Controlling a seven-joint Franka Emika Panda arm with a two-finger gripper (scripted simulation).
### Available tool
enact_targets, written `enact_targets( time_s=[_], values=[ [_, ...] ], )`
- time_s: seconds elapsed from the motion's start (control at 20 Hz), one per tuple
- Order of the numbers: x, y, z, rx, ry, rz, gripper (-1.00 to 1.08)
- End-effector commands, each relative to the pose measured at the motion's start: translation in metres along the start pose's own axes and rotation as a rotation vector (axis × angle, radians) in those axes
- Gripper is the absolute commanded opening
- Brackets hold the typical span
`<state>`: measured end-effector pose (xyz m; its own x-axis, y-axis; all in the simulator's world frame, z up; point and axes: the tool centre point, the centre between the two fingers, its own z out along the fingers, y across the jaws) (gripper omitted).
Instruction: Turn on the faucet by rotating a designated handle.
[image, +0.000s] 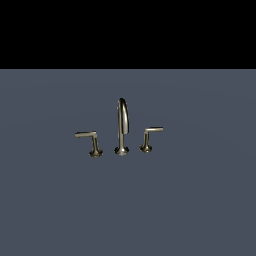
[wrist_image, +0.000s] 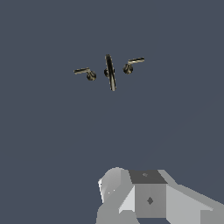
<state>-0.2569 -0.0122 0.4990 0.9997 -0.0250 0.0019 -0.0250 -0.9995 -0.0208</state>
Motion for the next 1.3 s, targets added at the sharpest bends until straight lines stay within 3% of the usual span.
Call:
enact_targets(
  time_s=[0.0, 0.6, 1.25],
  values=[
    [0.000, 0.000, 0.000, 0.000, 0.000, 0.000, -1.00],
    [0.019, -0.009, 0.026, -0.001, 0.001, 0.090, -1.00],
    [0.084, -0.025, 0.110, -0.002, 0.003, 0.372, -1.00]
  ],
)
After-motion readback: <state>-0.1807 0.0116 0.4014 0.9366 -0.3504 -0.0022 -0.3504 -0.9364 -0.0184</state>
